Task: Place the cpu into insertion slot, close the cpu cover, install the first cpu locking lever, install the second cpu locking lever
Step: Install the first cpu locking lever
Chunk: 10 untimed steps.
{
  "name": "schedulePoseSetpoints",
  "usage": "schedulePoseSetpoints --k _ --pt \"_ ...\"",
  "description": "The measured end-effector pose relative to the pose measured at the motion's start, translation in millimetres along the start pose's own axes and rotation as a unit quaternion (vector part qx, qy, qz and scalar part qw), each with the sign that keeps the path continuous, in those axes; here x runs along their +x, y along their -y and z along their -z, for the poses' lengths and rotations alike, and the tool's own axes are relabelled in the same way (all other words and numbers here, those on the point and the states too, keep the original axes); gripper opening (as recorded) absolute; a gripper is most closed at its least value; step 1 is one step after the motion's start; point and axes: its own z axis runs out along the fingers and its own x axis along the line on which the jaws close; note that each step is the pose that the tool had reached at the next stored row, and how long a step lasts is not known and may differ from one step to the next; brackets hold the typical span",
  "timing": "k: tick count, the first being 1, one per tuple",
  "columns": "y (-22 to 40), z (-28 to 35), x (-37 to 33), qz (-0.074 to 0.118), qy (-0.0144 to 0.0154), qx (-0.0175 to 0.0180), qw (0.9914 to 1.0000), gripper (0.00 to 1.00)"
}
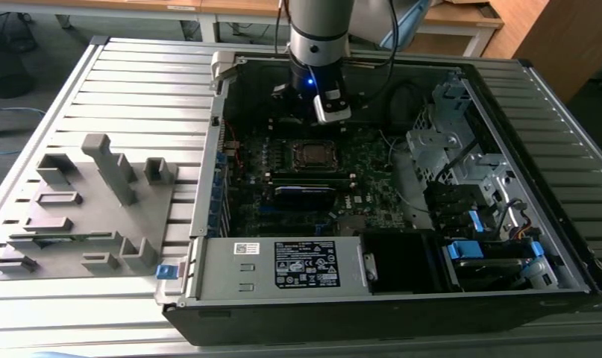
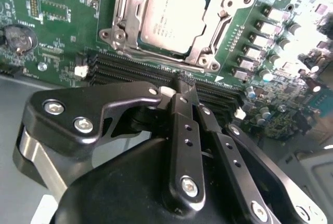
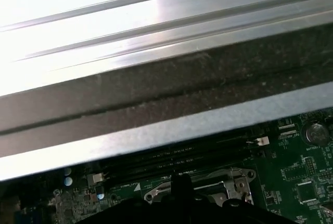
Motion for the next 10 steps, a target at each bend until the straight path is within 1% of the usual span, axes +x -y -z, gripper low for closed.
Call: schedulePoseSetpoints --k 4,6,7,8,10 --pt "-0.9 6.7 0.0 0.005 -0.0007 0.0 0.99999 0.11" --pt "-1.1 7.4 0.0 0.006 -0.0005 0.0005 0.99998 0.11" --pt "-1.0 7.4 0.0 0.006 0.0002 0.0018 0.99998 0.11" --pt "-0.9 7.1 0.0 0.007 0.0009 0.0018 0.99998 0.11" --pt "-0.8 6.3 0.0 0.007 0.0044 0.0011 0.99996 0.11"
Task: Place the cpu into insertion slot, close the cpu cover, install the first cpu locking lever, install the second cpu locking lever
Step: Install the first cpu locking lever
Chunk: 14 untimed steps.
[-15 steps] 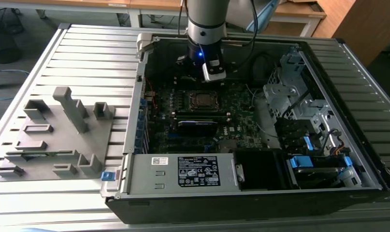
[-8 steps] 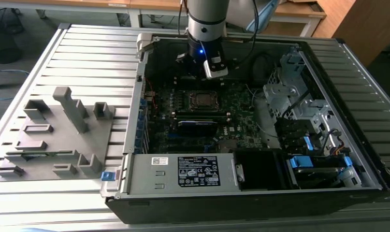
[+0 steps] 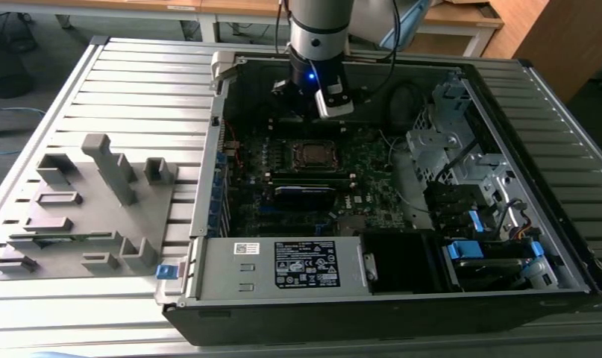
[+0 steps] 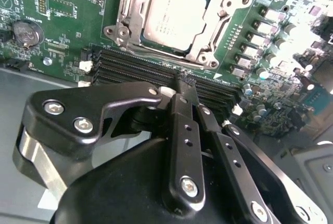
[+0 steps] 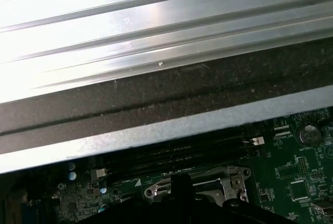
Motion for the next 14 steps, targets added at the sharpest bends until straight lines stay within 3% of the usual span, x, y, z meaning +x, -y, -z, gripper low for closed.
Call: schedulePoseSetpoints --k 3,6,10,14 --pt "0.0 -0.7 -0.4 0.002 0.0037 -0.0008 0.99999 0.11" --pt "-0.1 -1.0 -1.6 0.006 0.0039 0.0008 0.99998 0.11" --pt "0.6 -0.8 -2.6 0.009 0.0047 0.0069 0.99992 0.11" --pt "0.6 -0.8 -2.6 0.009 0.0047 0.0072 0.99992 0.11"
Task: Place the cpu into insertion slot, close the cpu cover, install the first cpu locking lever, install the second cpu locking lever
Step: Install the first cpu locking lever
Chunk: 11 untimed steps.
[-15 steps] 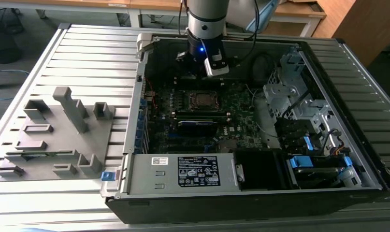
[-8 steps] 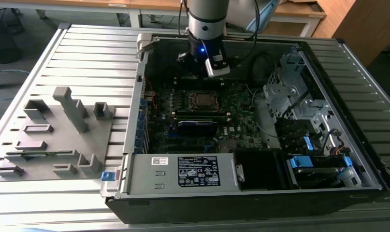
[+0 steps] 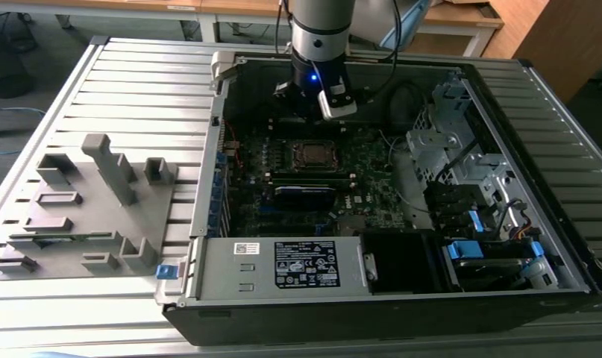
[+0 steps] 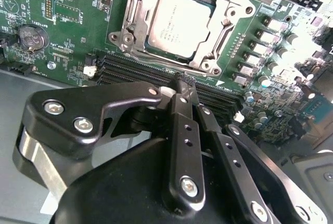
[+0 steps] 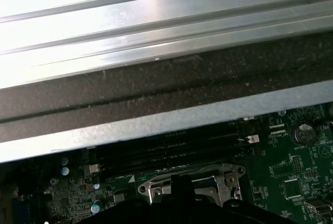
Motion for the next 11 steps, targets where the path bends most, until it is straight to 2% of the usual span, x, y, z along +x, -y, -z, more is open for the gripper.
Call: schedulePoseSetpoints --k 5,11 --pt "3.6 0.4 -0.8 0.0 0.0 0.0 1.0 0.11" --pt "13.9 1.2 -2.9 0.0 0.0 0.0 1.0 0.11"
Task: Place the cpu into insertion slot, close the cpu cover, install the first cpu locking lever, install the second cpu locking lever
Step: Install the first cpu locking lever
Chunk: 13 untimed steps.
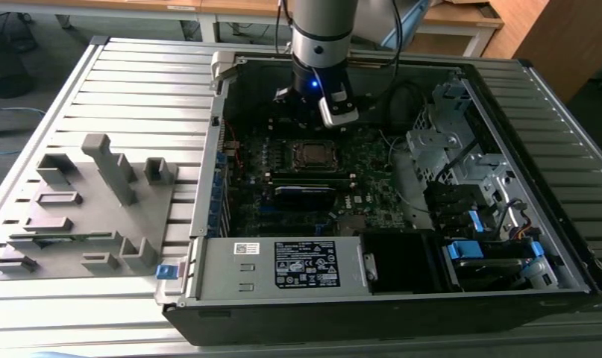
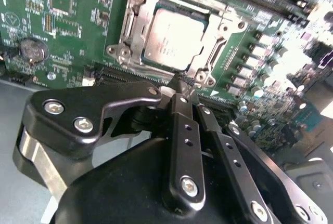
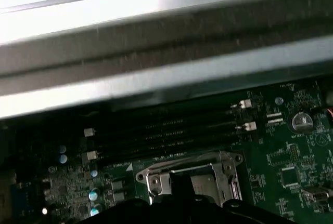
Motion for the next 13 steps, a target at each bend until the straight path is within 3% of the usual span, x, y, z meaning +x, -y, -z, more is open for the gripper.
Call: schedulePoseSetpoints --k 4,7,8,11,12,13 --pt "7.5 0.7 -1.5 0.0 0.0001 0.0007 1.0 0.11" --pt "10.9 0.9 -2.2 0.0 0.001 0.0048 0.99999 0.11" --pt "11.4 0.9 -2.3 0.0 0.0017 0.008 0.99997 0.11" --pt "11.9 1.0 -2.4 0.001 0.0053 0.0263 0.99964 0.11" --pt "11.9 1.1 -2.4 0.001 0.0061 0.0304 0.99952 0.11" --pt "11.9 1.0 -2.4 0.001 0.0062 0.031 0.9995 0.11"
